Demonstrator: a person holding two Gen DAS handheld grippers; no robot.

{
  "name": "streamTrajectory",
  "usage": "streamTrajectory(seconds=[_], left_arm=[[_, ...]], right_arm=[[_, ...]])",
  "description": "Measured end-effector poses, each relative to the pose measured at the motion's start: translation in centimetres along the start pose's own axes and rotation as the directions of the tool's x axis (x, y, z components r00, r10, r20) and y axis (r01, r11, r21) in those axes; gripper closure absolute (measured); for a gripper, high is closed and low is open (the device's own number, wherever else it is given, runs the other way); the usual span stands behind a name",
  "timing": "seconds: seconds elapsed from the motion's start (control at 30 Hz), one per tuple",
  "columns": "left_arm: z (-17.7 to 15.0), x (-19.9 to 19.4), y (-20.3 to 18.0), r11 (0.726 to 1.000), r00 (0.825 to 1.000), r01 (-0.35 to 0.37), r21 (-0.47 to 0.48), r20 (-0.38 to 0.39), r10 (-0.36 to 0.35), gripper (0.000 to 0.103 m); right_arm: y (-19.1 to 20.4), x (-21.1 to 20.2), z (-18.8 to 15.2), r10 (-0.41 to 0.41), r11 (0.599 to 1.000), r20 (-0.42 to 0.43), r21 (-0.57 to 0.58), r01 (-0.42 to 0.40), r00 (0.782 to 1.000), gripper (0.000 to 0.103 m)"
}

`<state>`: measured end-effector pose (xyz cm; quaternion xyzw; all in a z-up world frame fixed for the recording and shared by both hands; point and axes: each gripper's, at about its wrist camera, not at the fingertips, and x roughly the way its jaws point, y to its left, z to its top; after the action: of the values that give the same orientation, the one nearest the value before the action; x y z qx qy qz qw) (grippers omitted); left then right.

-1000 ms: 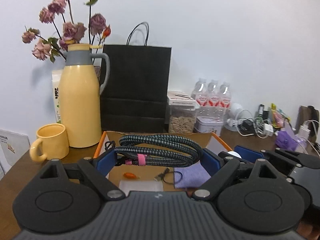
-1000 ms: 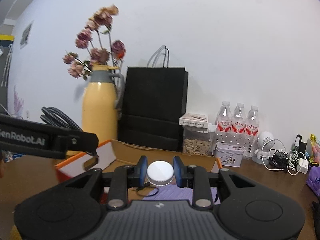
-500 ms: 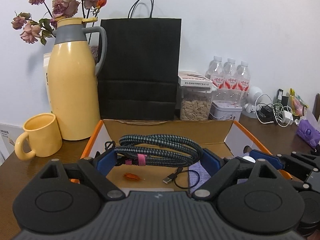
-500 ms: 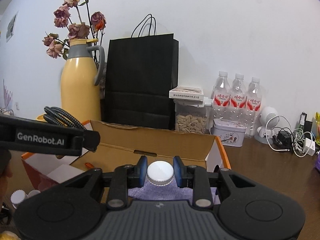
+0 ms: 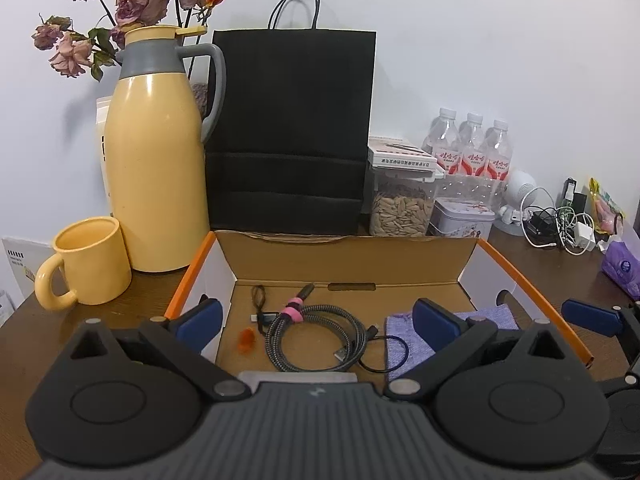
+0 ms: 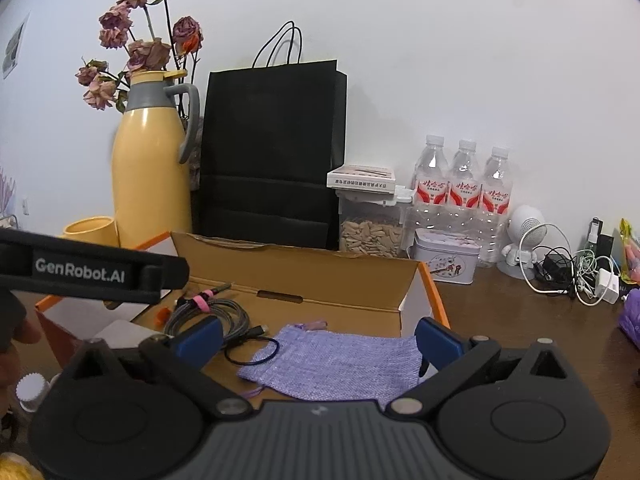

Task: Organize objects
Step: 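Carry the braided cable and white cap into the cardboard box and open both grippers, then withdraw both grippers from the cardboard box back over the table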

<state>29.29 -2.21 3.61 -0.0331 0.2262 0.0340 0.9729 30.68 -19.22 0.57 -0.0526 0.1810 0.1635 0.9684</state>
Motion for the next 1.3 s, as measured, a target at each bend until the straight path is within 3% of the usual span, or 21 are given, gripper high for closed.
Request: streamTrajectory(seconds=[0.3,0.63,1.3], left_arm=[[0.5,-1.5,-0.2,1.000,0.999,0.027,0.003,0.032,-0.027,0.000],[1.0,-5.9,0.3,0.999,0.992,0.043,-0.012,0.119,-0.041,0.000],[-1.0,-13.9,1.6,1.000,0.994,0.025,0.004,0.104,-0.025,0.000]], right_arm=[[-0.3,-1.5,0.5,-0.017,1.000,0.032,0.008,0.016,0.999,0.000],[-0.2,-5.4,1.2,0.010,1.000,0.093,-0.003,-0.010,0.996,0.000],[0.6,-13.6,-1.7,0.005,1.000,0.054,-0.001,-0.005,0.999,0.000]])
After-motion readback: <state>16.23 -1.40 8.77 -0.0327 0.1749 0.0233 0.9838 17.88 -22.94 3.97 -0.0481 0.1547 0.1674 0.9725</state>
